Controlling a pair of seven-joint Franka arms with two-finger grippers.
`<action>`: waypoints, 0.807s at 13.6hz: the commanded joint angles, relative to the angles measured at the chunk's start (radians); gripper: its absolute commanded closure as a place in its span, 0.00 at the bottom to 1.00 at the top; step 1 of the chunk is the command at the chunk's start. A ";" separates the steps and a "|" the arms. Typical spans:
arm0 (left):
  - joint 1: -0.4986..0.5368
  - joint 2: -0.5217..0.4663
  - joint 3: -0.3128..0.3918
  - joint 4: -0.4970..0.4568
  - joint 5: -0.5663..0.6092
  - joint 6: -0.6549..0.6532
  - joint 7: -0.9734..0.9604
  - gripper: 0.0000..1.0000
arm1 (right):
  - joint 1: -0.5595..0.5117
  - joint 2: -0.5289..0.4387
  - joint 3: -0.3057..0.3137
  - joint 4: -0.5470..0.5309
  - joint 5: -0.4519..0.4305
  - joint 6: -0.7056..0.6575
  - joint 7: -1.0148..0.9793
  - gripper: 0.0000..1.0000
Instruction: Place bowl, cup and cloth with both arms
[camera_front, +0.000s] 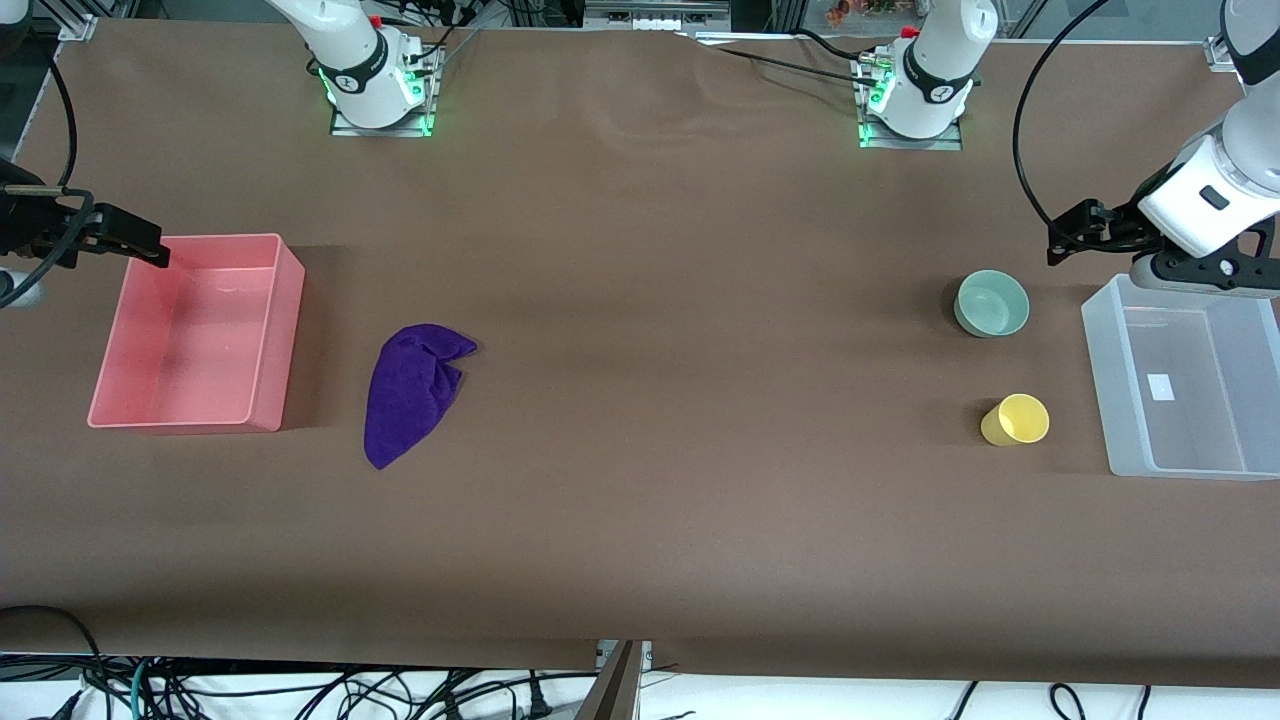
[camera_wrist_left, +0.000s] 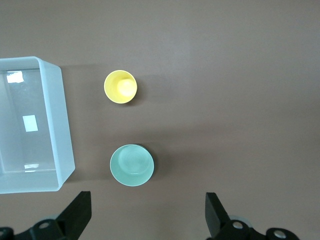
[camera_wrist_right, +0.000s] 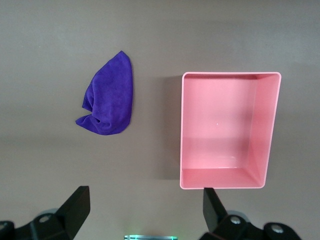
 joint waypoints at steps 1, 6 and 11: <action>0.012 0.005 0.003 0.012 -0.022 -0.017 -0.001 0.00 | -0.006 -0.002 0.000 0.004 -0.002 0.004 -0.015 0.00; 0.024 0.013 0.003 0.014 -0.027 -0.017 0.014 0.00 | -0.006 0.004 0.000 0.003 -0.014 0.002 -0.002 0.00; 0.047 0.019 0.003 0.014 -0.025 -0.016 0.043 0.00 | -0.005 0.031 0.003 -0.010 -0.008 0.022 -0.004 0.00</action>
